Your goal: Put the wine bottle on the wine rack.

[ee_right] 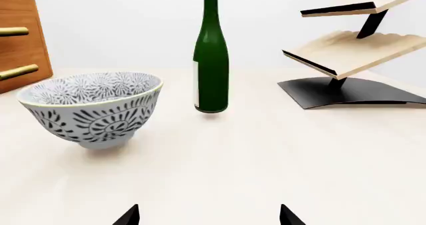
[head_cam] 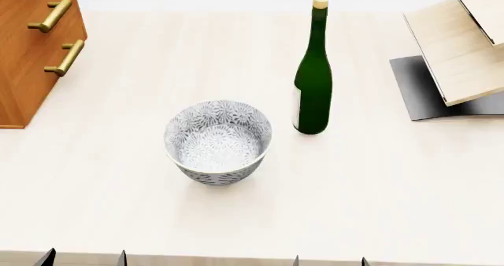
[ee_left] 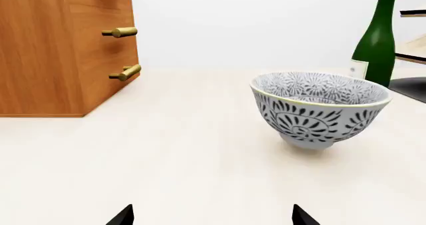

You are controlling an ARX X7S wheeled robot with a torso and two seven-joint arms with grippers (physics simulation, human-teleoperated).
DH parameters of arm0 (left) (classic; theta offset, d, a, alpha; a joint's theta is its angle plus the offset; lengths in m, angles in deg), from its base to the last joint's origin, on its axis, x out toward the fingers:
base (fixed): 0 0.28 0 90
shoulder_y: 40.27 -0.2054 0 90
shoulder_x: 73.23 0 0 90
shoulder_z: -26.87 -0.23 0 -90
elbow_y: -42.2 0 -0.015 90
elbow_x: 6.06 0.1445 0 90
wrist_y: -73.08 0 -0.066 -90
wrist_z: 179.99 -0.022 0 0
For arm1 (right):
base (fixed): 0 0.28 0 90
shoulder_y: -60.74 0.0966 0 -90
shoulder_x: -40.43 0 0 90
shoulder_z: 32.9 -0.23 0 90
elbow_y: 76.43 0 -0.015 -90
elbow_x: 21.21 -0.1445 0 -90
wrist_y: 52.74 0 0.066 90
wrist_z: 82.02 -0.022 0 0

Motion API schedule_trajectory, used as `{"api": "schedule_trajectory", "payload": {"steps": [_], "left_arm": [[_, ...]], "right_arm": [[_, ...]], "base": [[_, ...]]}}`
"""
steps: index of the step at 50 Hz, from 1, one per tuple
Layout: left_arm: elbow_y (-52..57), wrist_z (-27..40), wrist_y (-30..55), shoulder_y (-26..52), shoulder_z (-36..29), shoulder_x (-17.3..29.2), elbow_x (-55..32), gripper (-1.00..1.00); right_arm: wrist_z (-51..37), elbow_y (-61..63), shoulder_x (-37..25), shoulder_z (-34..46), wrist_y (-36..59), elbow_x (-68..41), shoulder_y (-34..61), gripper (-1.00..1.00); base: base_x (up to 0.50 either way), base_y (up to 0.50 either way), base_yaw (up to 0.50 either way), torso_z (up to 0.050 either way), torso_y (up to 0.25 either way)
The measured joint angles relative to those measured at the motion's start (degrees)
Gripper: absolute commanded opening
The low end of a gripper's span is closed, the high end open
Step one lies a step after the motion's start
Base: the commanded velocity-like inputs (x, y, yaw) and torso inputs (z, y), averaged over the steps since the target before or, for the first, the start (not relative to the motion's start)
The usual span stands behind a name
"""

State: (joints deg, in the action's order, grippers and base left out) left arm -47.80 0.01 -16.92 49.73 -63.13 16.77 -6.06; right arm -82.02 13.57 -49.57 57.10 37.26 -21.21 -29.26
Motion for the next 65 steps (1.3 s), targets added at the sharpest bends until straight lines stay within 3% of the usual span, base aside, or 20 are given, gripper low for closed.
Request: {"api": "schedule_trajectory", "payload": {"steps": [23,51,65], "left_arm": [[3.52,2.87,1.45,-0.05,-2.91,2.71,-2.88,1.0],[26.64,6.77,6.1,-5.69,-5.55,6.46,-3.09,1.0],[33.42,8.1,6.78,-7.49,-5.98,7.74,-3.74,1.0]], "right_arm": [[-3.59,2.92,-2.78,3.02,0.8,-2.4,0.24,1.0],[-6.69,29.84,-6.73,4.83,6.03,-5.14,-5.22,1.0],[-8.1,36.25,-8.03,5.85,6.41,-4.74,-6.42,1.0]], "base": [[0.0,0.0,0.0,0.0,0.0],[0.0,0.0,0.0,0.0,0.0],[0.0,0.0,0.0,0.0,0.0]]}}
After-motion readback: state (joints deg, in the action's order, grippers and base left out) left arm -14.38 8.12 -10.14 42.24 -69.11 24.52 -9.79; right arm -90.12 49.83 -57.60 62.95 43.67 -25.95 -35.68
